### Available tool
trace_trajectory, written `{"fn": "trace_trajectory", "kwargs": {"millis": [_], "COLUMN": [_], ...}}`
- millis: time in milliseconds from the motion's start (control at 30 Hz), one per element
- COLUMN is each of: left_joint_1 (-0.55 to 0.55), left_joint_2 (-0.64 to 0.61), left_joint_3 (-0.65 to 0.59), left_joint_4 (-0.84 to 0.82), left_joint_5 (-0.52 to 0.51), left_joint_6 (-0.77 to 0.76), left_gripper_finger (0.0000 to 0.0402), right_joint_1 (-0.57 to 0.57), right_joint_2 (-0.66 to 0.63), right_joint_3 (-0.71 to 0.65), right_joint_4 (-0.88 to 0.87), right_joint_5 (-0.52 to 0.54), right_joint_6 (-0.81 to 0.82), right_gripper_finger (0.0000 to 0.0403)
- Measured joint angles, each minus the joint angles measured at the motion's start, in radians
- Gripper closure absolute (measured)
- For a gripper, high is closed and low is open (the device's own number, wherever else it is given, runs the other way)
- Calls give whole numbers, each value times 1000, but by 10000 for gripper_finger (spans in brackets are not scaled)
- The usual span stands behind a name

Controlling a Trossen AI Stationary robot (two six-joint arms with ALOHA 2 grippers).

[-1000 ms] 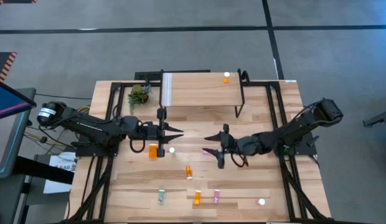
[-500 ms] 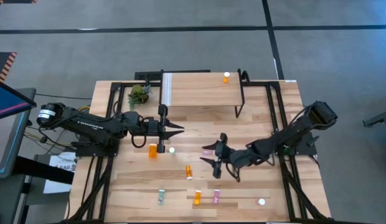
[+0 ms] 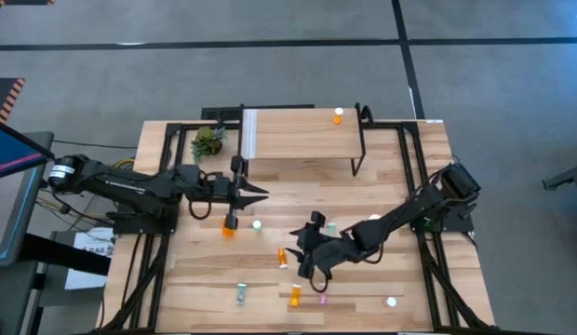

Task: Pick and place medicine bottles onto shelf by color
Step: Put the left small orange pill bottle on the shelf aligned with the other small orange pill bottle

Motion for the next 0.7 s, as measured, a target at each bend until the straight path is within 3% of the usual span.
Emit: {"fn": "trace_trajectory", "kwargs": {"millis": [167,333,467,700], "left_joint_1": [-55,-133,-155,-157], "left_joint_2": [-118,-224,-314,-395], "left_joint_3": [-65,-199,-281,-315], "left_joint_4": [-3,207,314,292], "left_joint_5": [-55,-213,-230,-206], "left_joint_6": [19,111,125,94], "left_gripper_finger": [361,361,361,361], "right_joint_1": [1,16,46,95], "right_joint_2": [56,122,166,269], "right_joint_3": [70,129,169,238], "right_joint_4": [-65,-115,-150,-157], "right_joint_5": [0,-1,-1,24], "right_joint_6": [77,126,166,235], "right_gripper_finger": [163,163,163,163]}}
